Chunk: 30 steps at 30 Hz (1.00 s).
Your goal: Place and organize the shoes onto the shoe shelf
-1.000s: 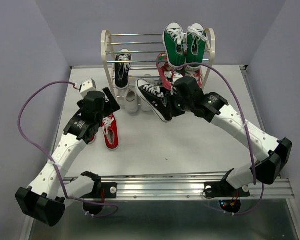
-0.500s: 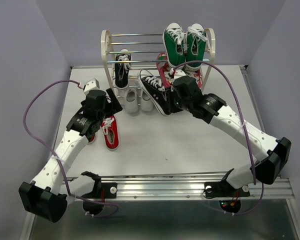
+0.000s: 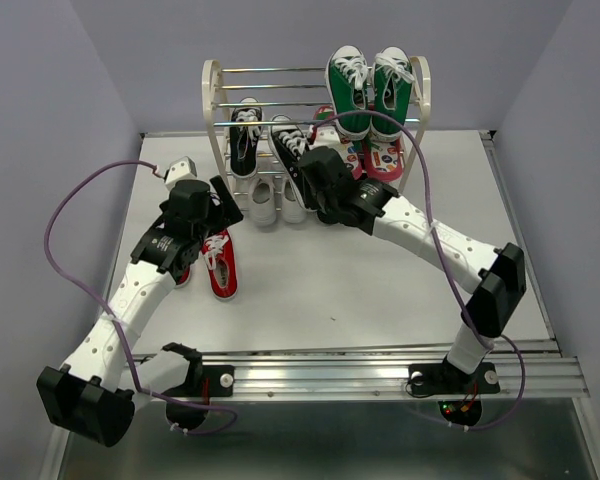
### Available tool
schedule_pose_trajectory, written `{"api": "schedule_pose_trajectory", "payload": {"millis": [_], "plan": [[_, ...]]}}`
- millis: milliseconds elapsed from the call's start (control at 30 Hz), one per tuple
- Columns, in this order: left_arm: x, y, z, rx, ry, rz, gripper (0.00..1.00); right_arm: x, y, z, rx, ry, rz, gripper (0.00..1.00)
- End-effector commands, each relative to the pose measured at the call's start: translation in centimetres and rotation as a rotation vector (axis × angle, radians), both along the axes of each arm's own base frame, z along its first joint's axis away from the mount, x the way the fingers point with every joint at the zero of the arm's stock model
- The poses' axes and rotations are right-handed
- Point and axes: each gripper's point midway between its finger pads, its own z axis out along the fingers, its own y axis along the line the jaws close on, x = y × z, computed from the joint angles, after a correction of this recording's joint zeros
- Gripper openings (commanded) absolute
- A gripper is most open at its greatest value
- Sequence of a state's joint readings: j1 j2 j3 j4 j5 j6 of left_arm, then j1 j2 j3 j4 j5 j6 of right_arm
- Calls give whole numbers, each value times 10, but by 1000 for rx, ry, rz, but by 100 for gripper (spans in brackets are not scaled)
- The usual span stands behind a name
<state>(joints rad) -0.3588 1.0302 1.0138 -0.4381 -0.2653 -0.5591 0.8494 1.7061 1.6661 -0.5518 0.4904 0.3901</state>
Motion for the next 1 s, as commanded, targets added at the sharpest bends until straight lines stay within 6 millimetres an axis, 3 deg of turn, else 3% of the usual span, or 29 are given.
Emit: {"api": "schedule_pose_trajectory", "payload": {"millis": [0,433,633,767,967], "plan": [[-1,6,12,-5,-54,19,99,30,10,93,210,-241,-152,1],[-2,11,11,-13,-55,41,99,67,27,88,264,-273,-315,5],[-2,10,9,-16,-48,35,99,71,35,82,291,-252,-358,5],[-4,7,8,-27,-45,18,99,71,55,72,288,-239,-344,6],[-7,8,14,-36,-68,17,99,72,59,67,288,-233,-364,7]]}}
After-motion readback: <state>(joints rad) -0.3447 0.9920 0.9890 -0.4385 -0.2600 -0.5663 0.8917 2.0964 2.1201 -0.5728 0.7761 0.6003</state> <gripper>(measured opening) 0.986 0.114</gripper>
